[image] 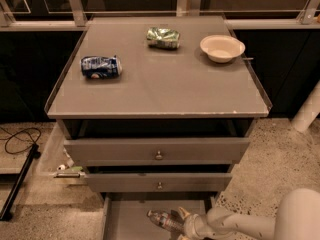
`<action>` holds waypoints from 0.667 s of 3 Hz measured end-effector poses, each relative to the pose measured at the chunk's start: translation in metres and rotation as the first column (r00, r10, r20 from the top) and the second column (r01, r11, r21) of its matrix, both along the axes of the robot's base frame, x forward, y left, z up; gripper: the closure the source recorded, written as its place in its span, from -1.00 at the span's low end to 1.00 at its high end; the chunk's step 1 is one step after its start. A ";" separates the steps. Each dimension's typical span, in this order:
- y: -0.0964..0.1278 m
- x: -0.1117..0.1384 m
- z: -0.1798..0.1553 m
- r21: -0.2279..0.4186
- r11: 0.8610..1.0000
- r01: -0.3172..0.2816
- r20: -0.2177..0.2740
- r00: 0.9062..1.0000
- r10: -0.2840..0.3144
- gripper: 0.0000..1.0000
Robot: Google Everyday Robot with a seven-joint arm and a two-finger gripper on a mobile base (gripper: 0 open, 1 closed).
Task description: Pick water bottle from bottom drawer and place on counter
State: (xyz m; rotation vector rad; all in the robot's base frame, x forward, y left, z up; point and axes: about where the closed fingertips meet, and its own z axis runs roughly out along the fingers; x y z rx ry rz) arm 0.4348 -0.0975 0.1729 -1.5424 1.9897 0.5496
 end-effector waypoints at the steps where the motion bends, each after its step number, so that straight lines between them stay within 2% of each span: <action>1: 0.013 0.003 -0.021 -0.017 1.000 -0.004 0.006 1.000 0.004 -1.00; 2: 0.016 0.010 -0.036 -0.031 0.999 0.009 0.025 1.000 -0.009 -1.00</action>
Offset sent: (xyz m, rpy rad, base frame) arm 0.0204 0.0158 -0.0512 -0.0538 -0.0515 -0.0270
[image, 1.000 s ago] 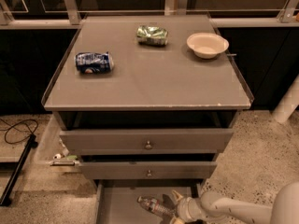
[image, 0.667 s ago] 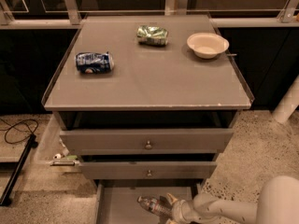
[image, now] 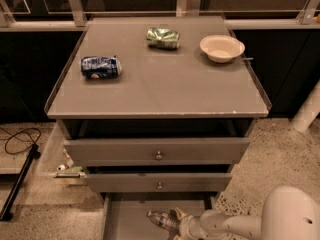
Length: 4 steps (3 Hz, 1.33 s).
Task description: Pick water bottle from bottom drawer and place on counter
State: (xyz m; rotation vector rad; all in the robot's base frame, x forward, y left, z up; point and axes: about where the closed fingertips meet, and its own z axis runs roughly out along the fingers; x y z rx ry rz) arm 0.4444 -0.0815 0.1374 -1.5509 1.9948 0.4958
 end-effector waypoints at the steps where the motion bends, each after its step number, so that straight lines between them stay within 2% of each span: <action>1: -0.010 0.011 -0.005 -0.003 0.999 0.040 0.020 0.999 -0.040 -1.00; 2: -0.019 0.015 -0.011 -0.002 0.996 0.089 0.030 0.996 -0.089 -1.00; 4: -0.019 0.015 -0.011 -0.002 0.996 0.089 0.030 0.996 -0.089 -0.15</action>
Offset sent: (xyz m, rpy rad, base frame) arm 0.0227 -0.0332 -0.0150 -0.0080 -0.0465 -0.1530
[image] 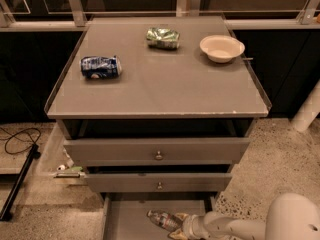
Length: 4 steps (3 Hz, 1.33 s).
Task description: Pick water bottle from bottom drawer and place on counter
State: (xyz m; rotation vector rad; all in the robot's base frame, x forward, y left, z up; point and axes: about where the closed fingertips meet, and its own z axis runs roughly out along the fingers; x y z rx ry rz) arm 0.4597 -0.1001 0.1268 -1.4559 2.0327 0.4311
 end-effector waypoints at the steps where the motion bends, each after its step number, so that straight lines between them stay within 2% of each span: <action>1: 0.000 0.000 0.000 0.000 1.000 0.000 0.000 1.000 0.000 0.32; 2: 0.000 0.000 0.000 0.000 1.000 0.000 0.000 1.000 0.000 0.79; 3: 0.000 0.000 0.000 0.000 1.000 0.000 0.000 1.000 0.000 1.00; 4: 0.000 -0.003 0.006 0.003 1.000 -0.007 0.004 1.000 0.007 1.00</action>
Offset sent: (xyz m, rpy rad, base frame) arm 0.0000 0.0000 0.0000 0.0000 0.0000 0.0000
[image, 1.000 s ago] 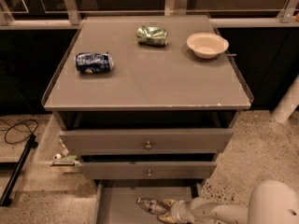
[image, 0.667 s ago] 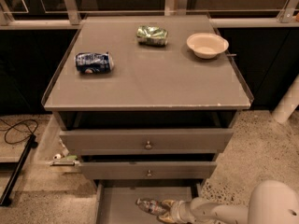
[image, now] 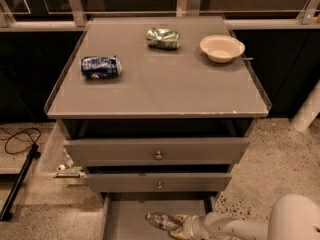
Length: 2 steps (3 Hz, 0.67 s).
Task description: Pick water bottle from bottom drawer and place on counter
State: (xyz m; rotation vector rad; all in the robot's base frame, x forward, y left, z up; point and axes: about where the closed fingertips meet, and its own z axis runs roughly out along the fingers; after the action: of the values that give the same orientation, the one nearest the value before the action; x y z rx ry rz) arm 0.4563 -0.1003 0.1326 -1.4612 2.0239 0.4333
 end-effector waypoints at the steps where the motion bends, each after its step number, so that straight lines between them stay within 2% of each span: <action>1: -0.008 -0.005 0.027 0.029 0.999 -0.020 0.020 1.000 0.019 1.00; 2: -0.029 -0.018 0.074 0.064 0.997 -0.043 0.063 0.997 0.039 1.00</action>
Offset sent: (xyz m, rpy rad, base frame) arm -0.0369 -0.0777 0.1469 0.1085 -0.1290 0.0379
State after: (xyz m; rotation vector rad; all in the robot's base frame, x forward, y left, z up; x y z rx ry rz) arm 0.4380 -0.1296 0.2071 -1.4603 1.9168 0.4614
